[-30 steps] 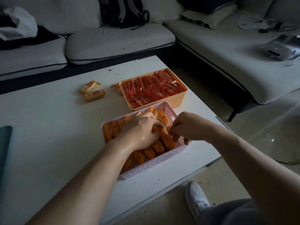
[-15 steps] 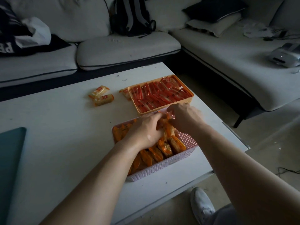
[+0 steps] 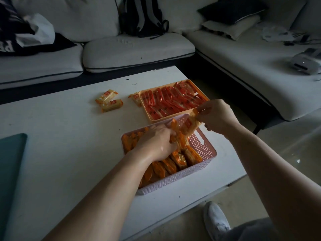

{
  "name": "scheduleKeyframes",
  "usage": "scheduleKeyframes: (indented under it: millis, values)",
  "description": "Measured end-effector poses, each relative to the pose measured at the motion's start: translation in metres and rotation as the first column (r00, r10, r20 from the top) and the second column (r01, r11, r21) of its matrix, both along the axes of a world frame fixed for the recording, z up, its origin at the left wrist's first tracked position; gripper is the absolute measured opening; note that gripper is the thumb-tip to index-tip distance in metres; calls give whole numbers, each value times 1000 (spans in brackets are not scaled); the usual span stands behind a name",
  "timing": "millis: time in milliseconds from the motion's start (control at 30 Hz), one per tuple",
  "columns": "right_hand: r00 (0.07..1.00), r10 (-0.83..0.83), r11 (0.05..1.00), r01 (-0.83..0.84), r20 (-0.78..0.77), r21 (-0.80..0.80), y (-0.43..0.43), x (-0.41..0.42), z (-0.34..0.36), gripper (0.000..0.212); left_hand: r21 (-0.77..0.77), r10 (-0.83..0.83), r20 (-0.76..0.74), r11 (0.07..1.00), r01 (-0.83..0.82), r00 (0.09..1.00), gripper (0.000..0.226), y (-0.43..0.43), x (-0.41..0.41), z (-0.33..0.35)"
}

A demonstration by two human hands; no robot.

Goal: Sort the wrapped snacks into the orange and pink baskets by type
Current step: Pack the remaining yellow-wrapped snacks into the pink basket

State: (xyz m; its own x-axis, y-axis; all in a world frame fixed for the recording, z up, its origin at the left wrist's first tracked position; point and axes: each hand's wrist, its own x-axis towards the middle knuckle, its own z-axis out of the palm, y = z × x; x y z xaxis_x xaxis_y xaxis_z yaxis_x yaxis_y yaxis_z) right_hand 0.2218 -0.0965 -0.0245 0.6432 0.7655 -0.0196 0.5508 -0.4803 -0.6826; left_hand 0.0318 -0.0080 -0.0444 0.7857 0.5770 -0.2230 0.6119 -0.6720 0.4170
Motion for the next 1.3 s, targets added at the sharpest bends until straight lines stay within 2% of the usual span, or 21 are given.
scheduleKeyframes:
  millis: [67, 100, 200, 300, 367, 467, 567, 667, 833, 1000, 1133, 1300]
  values:
    - [996, 72, 997, -73, 50, 15, -1, -2, 4, 24, -10, 14, 1, 1000, -14, 1000, 45, 0, 0, 0]
    - [981, 141, 990, -141, 137, -9, -2, -5, 7, 23, -19, 27, 8, 999, -27, 1000, 44, 0, 0, 0]
    - [850, 315, 949, -269, 421, -167, -3, -18, 15, 21, -36, 45, 42, 998, -44, 998, 38, -2, -2, 1]
    - [730, 392, 920, -304, 560, -248, -2, -24, 17, 28, -14, 54, 110, 998, -53, 992, 26, -4, -4, 4]
    - [685, 402, 916, -309, 608, -257, 0, -25, 19, 29, -4, 82, 190, 997, -82, 978, 17, -4, -6, 5]
    - [681, 396, 917, -325, 616, -231, 3, -27, 18, 28, 49, 79, 233, 994, -93, 969, 34, -2, -6, 2]
    - [698, 420, 906, -364, 580, -218, 6, -29, 16, 25, 84, 43, 124, 995, -54, 991, 46, -2, -6, 1]
    - [690, 417, 905, -379, 592, -195, 9, -27, 17, 18, 120, 24, 21, 992, -26, 999, 45, -1, -4, 0]
    - [704, 392, 912, -382, 592, -150, 13, -27, 12, 11, 104, 24, -22, 994, -22, 999, 49, -2, -2, 2]
    - [761, 372, 925, -351, 532, -144, 12, -30, 14, 32, 92, 32, -26, 995, -30, 999, 49, -3, -3, 0]
    - [748, 331, 943, -285, 575, -171, 10, -30, 25, 23, 111, 12, -49, 994, -7, 999, 50, -5, -1, 1]
    - [723, 411, 910, -358, 555, -208, 5, -22, 27, 24, 111, 9, -59, 994, -2, 998, 51, -6, 1, 1]
